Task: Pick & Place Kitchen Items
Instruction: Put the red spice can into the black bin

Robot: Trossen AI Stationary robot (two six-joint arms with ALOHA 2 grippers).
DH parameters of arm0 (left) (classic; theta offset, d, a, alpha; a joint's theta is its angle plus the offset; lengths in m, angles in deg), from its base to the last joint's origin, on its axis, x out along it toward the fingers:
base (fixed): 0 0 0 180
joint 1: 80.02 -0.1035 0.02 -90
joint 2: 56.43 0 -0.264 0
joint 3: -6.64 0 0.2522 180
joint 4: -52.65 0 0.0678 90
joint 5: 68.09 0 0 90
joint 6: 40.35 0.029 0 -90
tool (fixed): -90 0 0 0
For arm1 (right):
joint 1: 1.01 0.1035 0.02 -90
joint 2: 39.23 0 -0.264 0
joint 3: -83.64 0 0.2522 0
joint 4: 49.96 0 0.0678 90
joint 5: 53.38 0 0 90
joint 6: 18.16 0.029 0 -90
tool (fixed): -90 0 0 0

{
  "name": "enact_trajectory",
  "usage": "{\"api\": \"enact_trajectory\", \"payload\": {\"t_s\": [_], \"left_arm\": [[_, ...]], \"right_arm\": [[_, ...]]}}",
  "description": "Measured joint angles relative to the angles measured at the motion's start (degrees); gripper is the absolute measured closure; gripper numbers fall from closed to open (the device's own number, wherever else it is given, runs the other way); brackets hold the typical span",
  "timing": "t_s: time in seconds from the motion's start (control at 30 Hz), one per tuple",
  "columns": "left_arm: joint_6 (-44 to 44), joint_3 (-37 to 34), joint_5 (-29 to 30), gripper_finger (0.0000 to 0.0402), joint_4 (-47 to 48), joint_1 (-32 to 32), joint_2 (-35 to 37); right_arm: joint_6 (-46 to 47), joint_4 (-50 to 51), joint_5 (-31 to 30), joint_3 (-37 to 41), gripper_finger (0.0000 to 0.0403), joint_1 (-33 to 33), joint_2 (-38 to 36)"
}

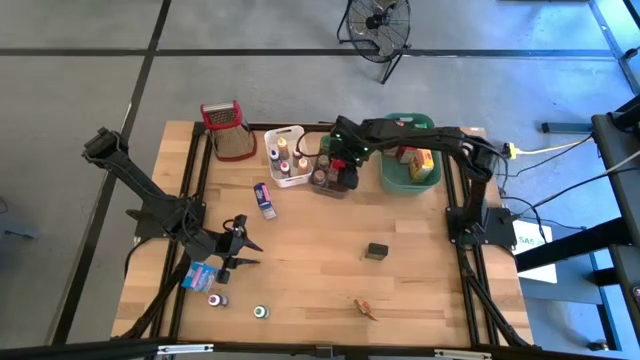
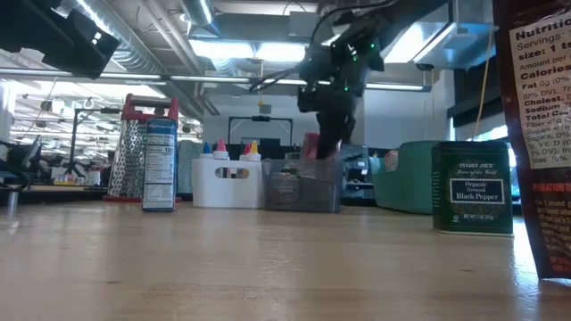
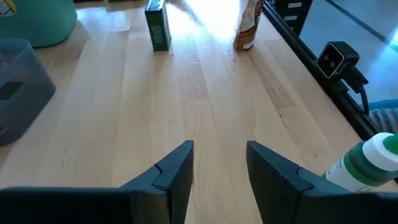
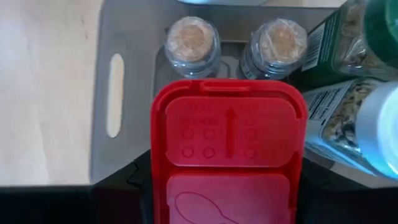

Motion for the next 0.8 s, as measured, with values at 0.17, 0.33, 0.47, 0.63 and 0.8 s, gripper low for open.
{"api": "enact_trajectory", "payload": {"t_s": [0.17,0.33,0.47,0.63,0.8], "left_arm": [[0.00,0.00,-0.02,0.0258,-0.02,-0.01,0.00],[0.00,0.00,0.00,0.0258,0.00,-0.02,0.02],[0.00,0.00,-0.02,0.0258,-0.02,-0.01,0.00],[0.00,0.00,-0.01,0.0258,-0.01,0.00,0.02],[0.00,0.00,-0.02,0.0258,0.00,-0.01,0.00]], "right_arm": [[-0.34,-0.71,0.03,0.00,0.0196,-1.50,2.05],[-0.34,-1.98,-0.04,0.00,0.0196,-2.69,3.49],[-0.36,-3.07,-0.14,0.00,0.0196,-3.23,4.35],[-0.71,-3.49,-2.53,0.00,0.0195,-3.44,4.53],[-0.80,-3.38,-3.09,0.00,0.0192,-3.38,4.53]]}}
